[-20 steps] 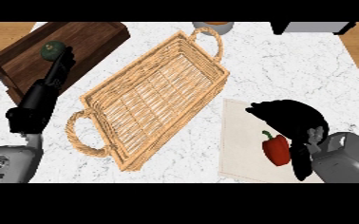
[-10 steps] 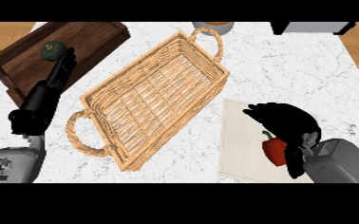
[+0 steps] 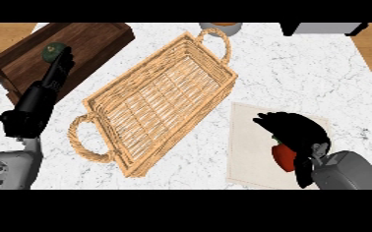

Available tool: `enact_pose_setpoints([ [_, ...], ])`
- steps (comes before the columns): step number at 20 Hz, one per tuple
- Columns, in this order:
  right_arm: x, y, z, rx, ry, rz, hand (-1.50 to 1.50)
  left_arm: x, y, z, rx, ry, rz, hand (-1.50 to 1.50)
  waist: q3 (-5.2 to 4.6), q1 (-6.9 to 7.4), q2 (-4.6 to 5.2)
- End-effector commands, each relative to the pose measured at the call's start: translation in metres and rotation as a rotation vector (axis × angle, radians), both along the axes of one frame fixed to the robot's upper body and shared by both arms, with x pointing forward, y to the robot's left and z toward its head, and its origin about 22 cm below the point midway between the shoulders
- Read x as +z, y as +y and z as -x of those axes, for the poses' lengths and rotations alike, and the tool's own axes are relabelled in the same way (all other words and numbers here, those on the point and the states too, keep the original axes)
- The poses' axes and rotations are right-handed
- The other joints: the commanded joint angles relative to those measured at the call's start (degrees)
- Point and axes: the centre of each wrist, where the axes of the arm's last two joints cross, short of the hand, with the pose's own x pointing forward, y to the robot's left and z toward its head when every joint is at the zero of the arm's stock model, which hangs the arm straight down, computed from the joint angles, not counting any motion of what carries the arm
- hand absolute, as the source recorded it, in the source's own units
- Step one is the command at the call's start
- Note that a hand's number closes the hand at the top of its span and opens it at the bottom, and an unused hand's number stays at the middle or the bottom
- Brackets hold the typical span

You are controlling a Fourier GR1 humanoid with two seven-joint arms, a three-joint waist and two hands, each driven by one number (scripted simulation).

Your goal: Pick the bell pepper from the placemat and place it in the basket

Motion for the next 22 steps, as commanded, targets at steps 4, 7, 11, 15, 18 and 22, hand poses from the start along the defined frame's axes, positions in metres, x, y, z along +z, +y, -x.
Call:
enact_pose_setpoints([
  [4, -0.003, -0.016, 0.012, -0.008, 0.026, 0.005, -1.50, -0.010, 0.006, 0.012, -0.007, 0.011, 0.013, 0.00, -0.01, -0.08, -0.05],
  [7, -0.012, -0.008, 0.005, -0.040, 0.002, 0.026, -1.50, -0.009, 0.004, 0.003, 0.023, -0.006, 0.003, 0.00, -0.01, -0.10, -0.02],
  [11, -0.030, -0.024, 0.003, -0.038, 0.008, 0.012, -1.50, -0.007, -0.011, -0.003, 0.009, -0.002, -0.002, 0.00, 0.00, -0.08, 0.02],
  [15, -0.024, -0.018, 0.004, -0.023, 0.050, 0.031, -1.50, -0.005, -0.023, 0.000, 0.001, -0.011, -0.001, 0.00, -0.01, -0.15, -0.02],
  [18, -0.045, -0.020, 0.009, -0.089, 0.047, -0.041, 1.50, 0.016, -0.005, -0.008, -0.014, 0.004, 0.019, 0.00, 0.01, -0.21, -0.02],
  [22, -0.057, -0.015, -0.002, -0.016, 0.019, -0.006, 1.50, 0.011, 0.001, -0.019, -0.008, 0.000, 0.007, 0.00, 0.00, -0.10, 0.07],
])
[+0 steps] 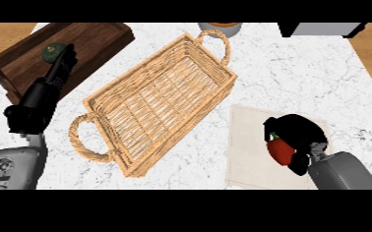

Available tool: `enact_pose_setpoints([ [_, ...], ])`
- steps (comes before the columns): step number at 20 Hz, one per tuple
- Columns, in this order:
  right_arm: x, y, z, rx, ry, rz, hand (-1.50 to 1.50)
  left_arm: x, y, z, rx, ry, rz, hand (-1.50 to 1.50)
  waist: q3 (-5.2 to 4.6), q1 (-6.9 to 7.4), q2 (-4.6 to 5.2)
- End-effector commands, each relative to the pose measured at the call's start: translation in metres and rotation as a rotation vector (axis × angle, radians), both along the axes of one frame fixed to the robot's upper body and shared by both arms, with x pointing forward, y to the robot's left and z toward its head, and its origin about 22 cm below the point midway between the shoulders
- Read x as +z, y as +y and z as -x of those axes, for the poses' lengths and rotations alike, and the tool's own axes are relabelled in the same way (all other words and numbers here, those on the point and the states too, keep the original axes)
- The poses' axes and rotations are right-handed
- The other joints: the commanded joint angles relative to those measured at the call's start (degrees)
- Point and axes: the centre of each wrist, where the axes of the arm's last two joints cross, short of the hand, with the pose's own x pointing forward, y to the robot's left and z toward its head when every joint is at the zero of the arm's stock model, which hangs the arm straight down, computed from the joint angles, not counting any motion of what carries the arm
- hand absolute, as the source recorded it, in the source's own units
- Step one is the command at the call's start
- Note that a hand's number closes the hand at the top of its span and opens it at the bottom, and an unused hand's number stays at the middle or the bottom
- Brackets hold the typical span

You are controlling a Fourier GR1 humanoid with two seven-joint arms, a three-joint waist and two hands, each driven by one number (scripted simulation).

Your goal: Pick the bell pepper from the placemat and place it in the basket

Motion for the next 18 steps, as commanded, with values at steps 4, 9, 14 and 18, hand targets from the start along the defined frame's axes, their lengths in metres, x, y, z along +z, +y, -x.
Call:
enact_pose_setpoints([
  [4, -0.028, 0.000, 0.003, 0.085, 0.007, 0.008, 1.50, 0.002, -0.022, 0.004, 0.002, -0.006, -0.019, 0.00, 0.54, 0.22, 0.55],
  [9, -0.034, 0.001, 0.019, -0.061, -0.121, 0.019, 1.50, 0.008, -0.004, -0.002, 0.001, 0.007, -0.002, 0.00, 0.53, -0.54, 0.43],
  [14, -0.046, -0.029, 0.048, -0.707, -0.240, 0.093, 1.50, -0.018, 0.029, 0.022, 0.130, 0.053, -0.004, 0.00, 0.31, -8.19, -1.50],
  [18, -0.027, 0.002, 0.071, -0.933, -0.446, 0.101, 1.50, -0.014, 0.032, 0.025, 0.116, 0.034, -0.011, 0.00, 0.23, -6.29, -1.28],
])
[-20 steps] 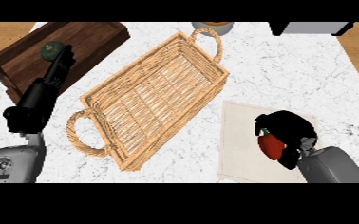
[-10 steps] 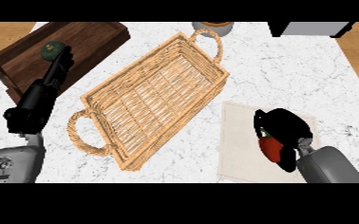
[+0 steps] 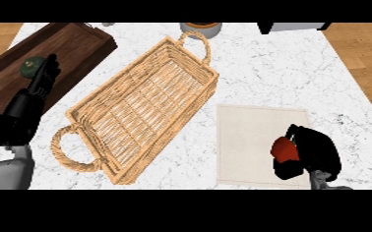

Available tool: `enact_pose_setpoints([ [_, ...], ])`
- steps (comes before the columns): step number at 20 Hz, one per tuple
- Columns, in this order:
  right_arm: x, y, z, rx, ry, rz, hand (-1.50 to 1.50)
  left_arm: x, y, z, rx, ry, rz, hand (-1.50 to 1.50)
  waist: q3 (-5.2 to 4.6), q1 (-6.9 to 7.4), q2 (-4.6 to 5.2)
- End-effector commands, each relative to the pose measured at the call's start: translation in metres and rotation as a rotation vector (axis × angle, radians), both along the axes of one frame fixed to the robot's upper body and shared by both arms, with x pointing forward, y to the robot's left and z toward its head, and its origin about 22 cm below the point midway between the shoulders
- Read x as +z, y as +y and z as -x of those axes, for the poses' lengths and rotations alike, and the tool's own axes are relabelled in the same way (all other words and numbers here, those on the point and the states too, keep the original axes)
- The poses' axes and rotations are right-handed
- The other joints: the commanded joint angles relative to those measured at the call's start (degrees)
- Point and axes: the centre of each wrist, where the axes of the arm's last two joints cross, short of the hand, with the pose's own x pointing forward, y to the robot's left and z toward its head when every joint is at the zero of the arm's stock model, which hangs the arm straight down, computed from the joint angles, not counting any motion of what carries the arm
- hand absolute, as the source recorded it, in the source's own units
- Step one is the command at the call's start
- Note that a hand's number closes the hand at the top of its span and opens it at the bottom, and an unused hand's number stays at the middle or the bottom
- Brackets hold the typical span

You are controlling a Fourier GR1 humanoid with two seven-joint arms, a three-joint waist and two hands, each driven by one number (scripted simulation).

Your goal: Pick the bell pepper from the placemat and place it in the basket

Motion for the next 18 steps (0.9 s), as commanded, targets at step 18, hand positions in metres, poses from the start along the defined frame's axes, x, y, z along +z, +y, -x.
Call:
enact_pose_setpoints([
  [18, 0.217, 0.129, 0.103, -0.174, -1.045, -0.316, 1.50, 0.006, -0.028, -0.010, -0.097, -0.014, -0.001, 0.00, 0.15, 5.93, 1.63],
])
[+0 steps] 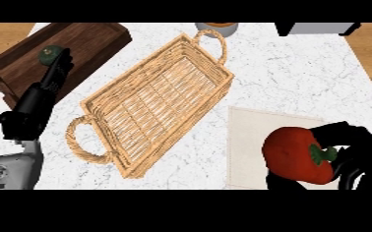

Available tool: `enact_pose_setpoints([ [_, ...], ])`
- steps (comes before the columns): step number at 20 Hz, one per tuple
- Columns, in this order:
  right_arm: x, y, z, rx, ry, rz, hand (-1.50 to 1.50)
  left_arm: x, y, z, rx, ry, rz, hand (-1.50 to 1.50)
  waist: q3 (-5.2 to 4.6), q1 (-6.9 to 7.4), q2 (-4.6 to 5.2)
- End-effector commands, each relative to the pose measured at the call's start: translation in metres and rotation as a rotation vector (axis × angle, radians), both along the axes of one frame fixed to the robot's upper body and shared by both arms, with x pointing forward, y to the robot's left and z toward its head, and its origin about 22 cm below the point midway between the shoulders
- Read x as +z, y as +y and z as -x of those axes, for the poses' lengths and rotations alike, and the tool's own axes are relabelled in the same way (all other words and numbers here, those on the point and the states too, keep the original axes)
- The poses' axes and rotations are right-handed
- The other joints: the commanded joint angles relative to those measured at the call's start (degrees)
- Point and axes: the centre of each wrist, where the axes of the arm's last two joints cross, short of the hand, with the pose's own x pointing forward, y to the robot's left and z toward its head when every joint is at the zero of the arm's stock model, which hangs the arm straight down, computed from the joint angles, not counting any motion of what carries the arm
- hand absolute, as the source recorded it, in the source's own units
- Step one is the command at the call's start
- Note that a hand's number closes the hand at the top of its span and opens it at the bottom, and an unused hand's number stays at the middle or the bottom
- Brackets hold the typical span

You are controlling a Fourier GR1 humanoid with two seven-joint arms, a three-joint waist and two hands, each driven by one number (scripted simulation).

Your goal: Pick the bell pepper from the placemat and place it in the basket

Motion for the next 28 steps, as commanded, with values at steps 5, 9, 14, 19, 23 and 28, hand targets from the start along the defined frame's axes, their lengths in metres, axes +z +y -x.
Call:
enact_pose_setpoints([
  [5, 0.046, 0.049, -0.007, 0.083, -0.024, -0.043, 1.50, -0.005, -0.001, -0.003, -0.044, -0.003, 0.014, 0.00, -0.14, 2.68, 0.55],
  [9, 0.063, 0.061, -0.028, 0.121, 0.022, -0.048, 1.50, 0.000, -0.009, -0.007, -0.056, 0.008, 0.005, 0.00, -0.12, 3.19, 0.46],
  [14, 0.082, 0.078, -0.074, 0.108, 0.064, -0.100, 1.50, 0.006, -0.017, -0.014, -0.069, -0.016, -0.002, 0.00, -0.10, 4.35, 0.81],
  [19, 0.097, 0.092, -0.108, 0.122, 0.173, -0.123, 1.50, 0.006, -0.022, -0.020, -0.061, -0.034, -0.009, 0.00, -0.07, 4.43, 0.92],
  [23, 0.098, 0.100, -0.138, 0.115, 0.285, -0.134, 1.50, 0.001, -0.016, -0.014, -0.085, -0.015, 0.013, 0.00, -0.03, 5.00, 0.87],
  [28, 0.098, 0.110, -0.161, 0.108, 0.404, -0.120, 1.50, -0.005, -0.018, -0.016, -0.064, -0.013, 0.000, 0.00, -0.04, 3.72, 0.62],
])
